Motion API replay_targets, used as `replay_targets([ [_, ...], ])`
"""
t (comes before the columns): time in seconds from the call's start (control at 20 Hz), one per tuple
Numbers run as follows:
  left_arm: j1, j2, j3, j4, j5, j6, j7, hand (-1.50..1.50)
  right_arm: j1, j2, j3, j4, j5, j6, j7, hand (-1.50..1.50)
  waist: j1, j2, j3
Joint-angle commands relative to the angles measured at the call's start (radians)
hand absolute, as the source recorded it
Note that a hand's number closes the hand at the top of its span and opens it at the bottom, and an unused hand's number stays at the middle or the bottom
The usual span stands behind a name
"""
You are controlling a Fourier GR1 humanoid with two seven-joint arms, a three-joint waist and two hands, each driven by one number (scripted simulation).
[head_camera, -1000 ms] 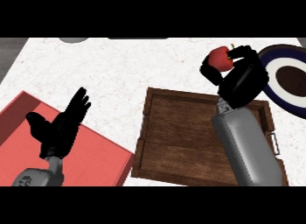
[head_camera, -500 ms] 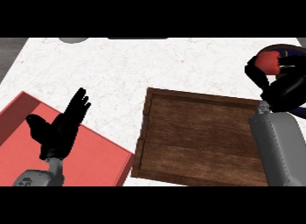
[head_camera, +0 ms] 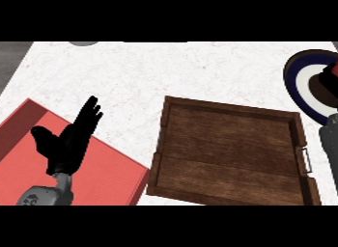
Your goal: Pick the bell pepper from the tray and place it in the plate
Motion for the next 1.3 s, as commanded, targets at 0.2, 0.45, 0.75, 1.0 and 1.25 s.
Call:
replay_targets([
  [0.2, 0.089, -0.004, -0.026, 0.069, 0.011, -0.034, 0.037, 0.00, 0.006, -0.149, -0.006, 0.098, -0.293, -0.076, -0.162, 1.50, 0.012, 0.014, -0.013],
  [0.45, 0.057, -0.018, -0.028, 0.077, -0.002, -0.018, 0.043, 0.00, -0.008, -0.163, -0.016, 0.256, -0.425, 0.223, -0.152, -1.50, 0.026, 0.026, -0.011],
  [0.75, 0.060, 0.002, -0.008, 0.054, 0.015, -0.032, 0.066, 0.00, -0.049, -0.172, -0.081, 0.248, -0.630, 0.288, -0.391, -1.50, 0.037, 0.023, -0.007],
  [1.0, 0.052, -0.014, -0.015, 0.069, 0.001, -0.019, 0.061, 0.00, -0.041, -0.126, -0.168, 0.179, -0.776, 0.240, -0.634, -1.50, 0.015, 0.023, -0.005],
  [1.25, 0.067, -0.007, 0.007, 0.067, 0.015, -0.022, 0.065, 0.00, -0.019, -0.114, -0.316, 0.138, -0.969, 0.292, -0.825, -1.50, -0.003, 0.018, -0.007],
])
